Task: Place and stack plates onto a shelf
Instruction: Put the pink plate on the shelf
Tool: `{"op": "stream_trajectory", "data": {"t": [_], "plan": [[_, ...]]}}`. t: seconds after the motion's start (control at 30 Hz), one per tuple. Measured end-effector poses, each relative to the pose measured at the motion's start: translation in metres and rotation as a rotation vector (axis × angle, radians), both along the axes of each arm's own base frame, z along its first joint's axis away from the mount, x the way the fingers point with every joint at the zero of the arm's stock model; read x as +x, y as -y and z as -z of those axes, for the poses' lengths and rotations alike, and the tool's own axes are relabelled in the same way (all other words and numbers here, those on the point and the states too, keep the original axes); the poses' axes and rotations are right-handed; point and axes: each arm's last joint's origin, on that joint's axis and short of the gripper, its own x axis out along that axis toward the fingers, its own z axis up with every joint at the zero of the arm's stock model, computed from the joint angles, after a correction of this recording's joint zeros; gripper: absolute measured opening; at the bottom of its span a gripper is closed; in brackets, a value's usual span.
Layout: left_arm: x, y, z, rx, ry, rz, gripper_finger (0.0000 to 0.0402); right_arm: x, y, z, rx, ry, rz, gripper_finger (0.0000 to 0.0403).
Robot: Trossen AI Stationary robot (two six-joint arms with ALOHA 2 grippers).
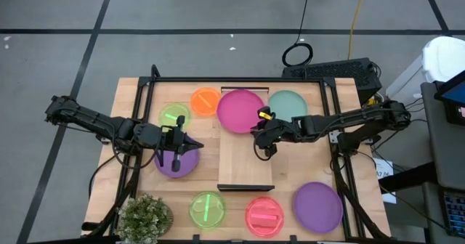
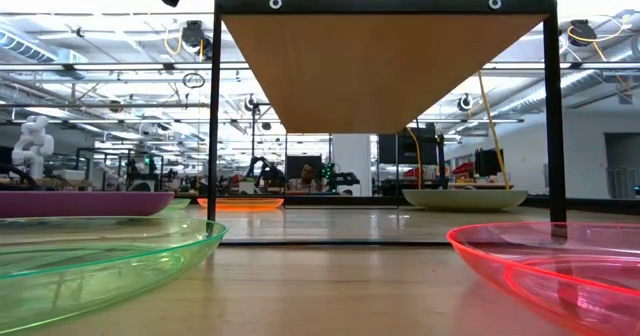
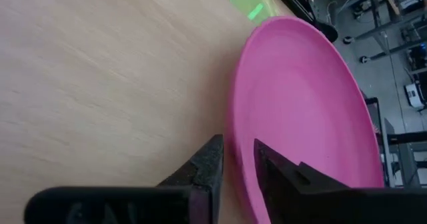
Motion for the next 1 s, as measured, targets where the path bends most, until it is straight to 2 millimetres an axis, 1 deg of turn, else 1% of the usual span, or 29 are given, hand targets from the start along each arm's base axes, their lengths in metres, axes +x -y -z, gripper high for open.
{"op": "stream_trajectory", "data": {"t": [0.47, 0.57, 0.87, 1.0], "plan": [[-0.0003, -0.0001, 0.0008, -0.005, -0.009, -0.003, 0.0001, -0.0017, 0.0009, 0.0016, -0.020, -0.022, 0.025, 0.0076], [-0.0005, -0.0002, 0.0015, -0.007, -0.017, -0.005, 0.0001, -0.0033, 0.0018, 0.0029, -0.040, -0.043, 0.046, 0.0067], [-0.0007, -0.0002, 0.0022, -0.008, -0.023, -0.006, 0.0001, -0.0060, 0.0021, 0.0053, -0.029, -0.075, 0.061, 0.0025], [-0.0007, -0.0001, 0.0022, -0.008, -0.023, -0.005, 0.0001, -0.0060, 0.0022, 0.0054, -0.028, -0.076, 0.061, 0.0016]]}}
